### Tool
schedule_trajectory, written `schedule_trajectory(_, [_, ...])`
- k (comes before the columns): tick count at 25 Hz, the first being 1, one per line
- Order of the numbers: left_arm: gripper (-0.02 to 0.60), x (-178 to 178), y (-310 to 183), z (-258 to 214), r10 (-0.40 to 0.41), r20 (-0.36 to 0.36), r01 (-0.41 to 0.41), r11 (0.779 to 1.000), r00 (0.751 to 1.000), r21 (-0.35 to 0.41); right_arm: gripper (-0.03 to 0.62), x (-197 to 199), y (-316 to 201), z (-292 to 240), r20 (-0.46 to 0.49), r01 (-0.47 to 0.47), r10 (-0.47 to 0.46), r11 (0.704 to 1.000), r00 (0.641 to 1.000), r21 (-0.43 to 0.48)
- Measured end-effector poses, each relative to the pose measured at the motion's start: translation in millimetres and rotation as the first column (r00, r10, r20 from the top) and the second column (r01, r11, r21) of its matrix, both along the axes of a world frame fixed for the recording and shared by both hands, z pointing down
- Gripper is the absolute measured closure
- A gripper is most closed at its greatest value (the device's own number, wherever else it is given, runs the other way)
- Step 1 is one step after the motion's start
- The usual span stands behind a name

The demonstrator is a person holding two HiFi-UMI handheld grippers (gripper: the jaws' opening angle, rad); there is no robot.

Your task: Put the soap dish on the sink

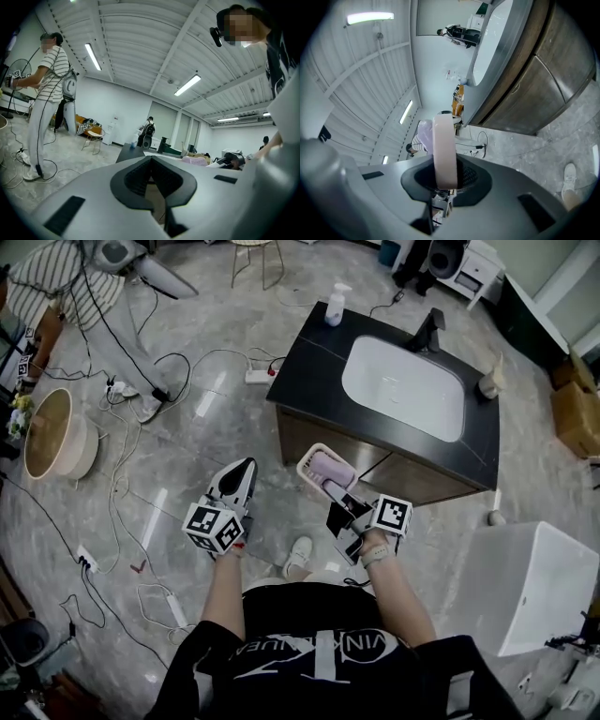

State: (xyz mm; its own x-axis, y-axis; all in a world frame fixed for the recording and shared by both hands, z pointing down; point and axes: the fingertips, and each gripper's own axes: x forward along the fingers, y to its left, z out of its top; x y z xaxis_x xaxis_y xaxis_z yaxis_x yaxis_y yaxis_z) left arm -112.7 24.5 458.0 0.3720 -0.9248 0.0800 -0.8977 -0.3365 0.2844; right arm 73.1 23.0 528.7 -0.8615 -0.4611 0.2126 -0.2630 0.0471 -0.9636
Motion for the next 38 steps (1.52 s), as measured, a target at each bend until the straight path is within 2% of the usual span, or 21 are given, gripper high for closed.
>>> schedule_trajectory(10, [0.566,19,-61,11,0.084,0.001,-0.084,0.996,0.996,-0.007,0.539,2,-41,11,-0.014,-0.045,0.044,0.998,0.999,-0.039])
schedule_trajectory(21, [0.566,17,-98,19,0.116,0.011,-0.115,0.992,0.993,-0.042,0.539,-13,-86,23,-0.008,-0.094,0.094,0.990,0.996,-0.109])
schedule_trajectory(33, [0.566,6,-164,32,0.237,-0.002,-0.236,0.967,0.972,-0.093,0.539,-56,-137,32,0.003,-0.127,0.129,0.980,0.992,-0.153])
schedule_trajectory(38, [0.566,0,-178,42,0.275,0.000,-0.273,0.954,0.962,-0.121,0.539,-70,-146,46,-0.013,-0.156,0.157,0.965,0.988,-0.212])
